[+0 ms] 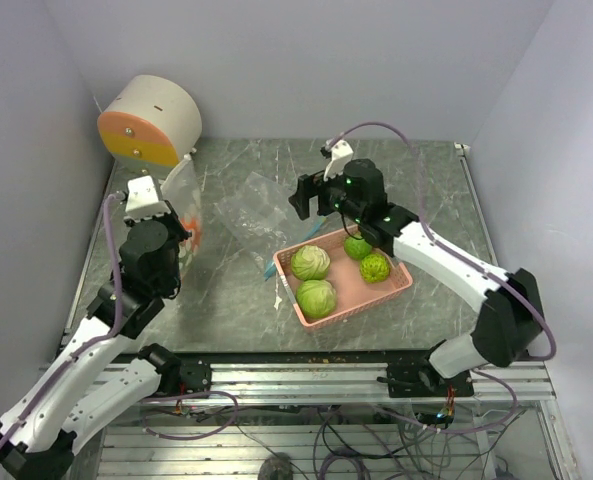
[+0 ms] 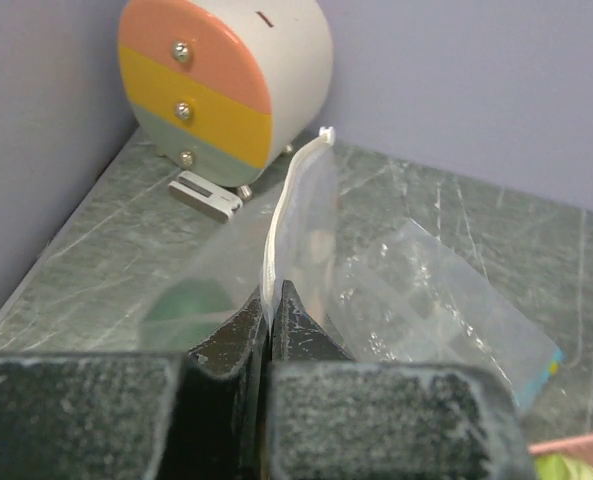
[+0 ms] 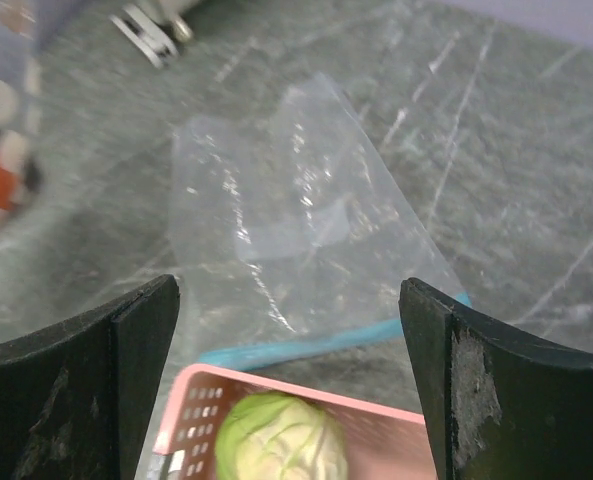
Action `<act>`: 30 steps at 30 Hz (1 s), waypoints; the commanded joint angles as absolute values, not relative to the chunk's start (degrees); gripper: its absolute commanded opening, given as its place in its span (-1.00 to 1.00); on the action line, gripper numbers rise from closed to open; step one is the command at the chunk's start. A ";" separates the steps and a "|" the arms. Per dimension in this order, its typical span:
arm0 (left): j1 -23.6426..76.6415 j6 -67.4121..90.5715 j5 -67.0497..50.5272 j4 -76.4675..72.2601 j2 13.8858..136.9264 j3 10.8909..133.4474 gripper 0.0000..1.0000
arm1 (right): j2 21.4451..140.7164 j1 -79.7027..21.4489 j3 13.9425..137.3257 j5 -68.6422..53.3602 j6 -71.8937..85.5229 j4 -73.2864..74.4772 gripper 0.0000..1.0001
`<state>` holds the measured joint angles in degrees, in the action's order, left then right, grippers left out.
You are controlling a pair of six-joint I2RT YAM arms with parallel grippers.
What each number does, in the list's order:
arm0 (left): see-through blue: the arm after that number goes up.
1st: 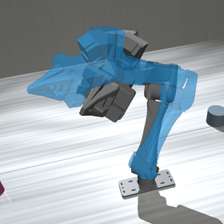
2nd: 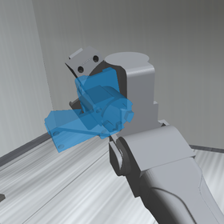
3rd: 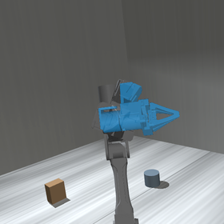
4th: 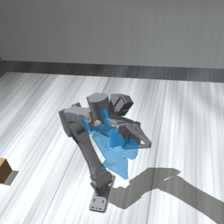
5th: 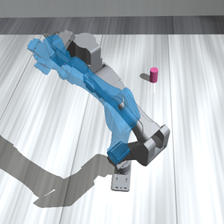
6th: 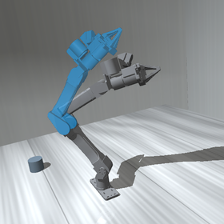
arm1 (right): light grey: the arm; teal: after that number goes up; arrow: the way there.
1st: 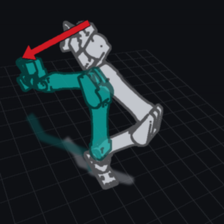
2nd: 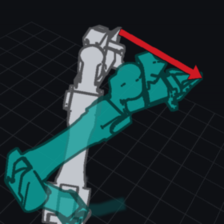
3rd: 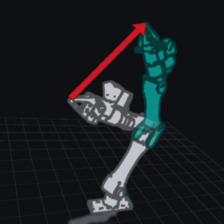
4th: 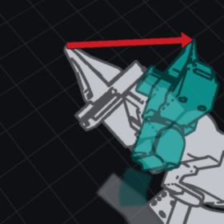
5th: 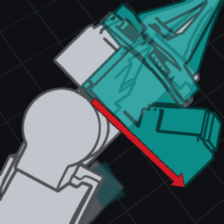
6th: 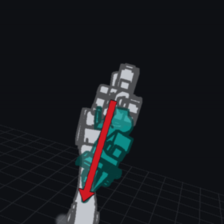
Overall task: Place the food in the zip-top bag and seal the zipper
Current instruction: Place the zipper food storage bag at the center of the board, then pick up the zipper food storage bag at the center of the board.
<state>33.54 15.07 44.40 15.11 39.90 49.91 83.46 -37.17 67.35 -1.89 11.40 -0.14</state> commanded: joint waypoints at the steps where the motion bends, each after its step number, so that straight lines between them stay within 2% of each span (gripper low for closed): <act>1: 33.75 16.41 50.31 2.03 43.20 45.52 -0.86 | 88.34 -37.06 70.09 2.44 9.47 1.64 0.83; 5: 33.75 19.56 47.52 1.16 46.32 41.83 -0.85 | 92.50 -37.13 70.26 -3.12 7.69 1.19 0.83; 7: 33.74 20.78 47.86 0.34 46.54 39.76 -0.72 | 95.07 -37.69 71.14 -5.25 6.18 2.11 0.82; 8: 33.72 21.48 48.41 0.05 46.25 38.74 -0.53 | 96.42 -38.13 71.88 -6.18 5.37 2.82 0.82; 9: 33.73 22.13 49.27 -0.14 45.87 37.47 -0.25 | 98.42 -38.67 72.97 -7.07 4.50 3.89 0.82; 14: 33.72 26.50 55.08 2.46 41.83 35.25 0.50 | 104.38 -42.02 76.79 -6.09 2.16 6.52 0.82; 15: 33.67 26.48 55.33 3.56 40.68 35.66 0.67 | 105.27 -42.52 77.42 -5.84 1.89 6.91 0.82; 16: 33.71 26.69 55.32 5.23 39.54 36.58 0.92 | 106.16 -42.84 78.17 -5.55 1.66 7.65 0.82; 17: 33.68 26.84 55.06 7.64 38.46 37.74 1.00 | 107.07 -43.12 78.82 -5.39 1.48 8.46 0.82; 23: 33.66 24.45 46.14 15.75 31.43 46.19 1.00 | 111.71 -43.99 80.59 -2.20 1.49 10.91 0.81; 27: 33.69 21.66 36.37 16.04 25.89 47.28 1.00 | 115.16 -44.12 82.79 -0.59 1.23 12.08 0.73; 29: 33.66 20.94 32.34 15.75 23.25 46.89 0.99 | 117.34 -44.17 83.90 -0.01 1.59 12.21 0.51; 30: 33.72 20.70 30.70 15.83 22.22 46.56 1.00 | 118.22 -44.18 84.44 0.02 1.89 12.24 0.26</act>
<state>33.54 23.31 41.23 13.58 25.39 46.50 114.85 -44.01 81.52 -2.20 1.93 10.98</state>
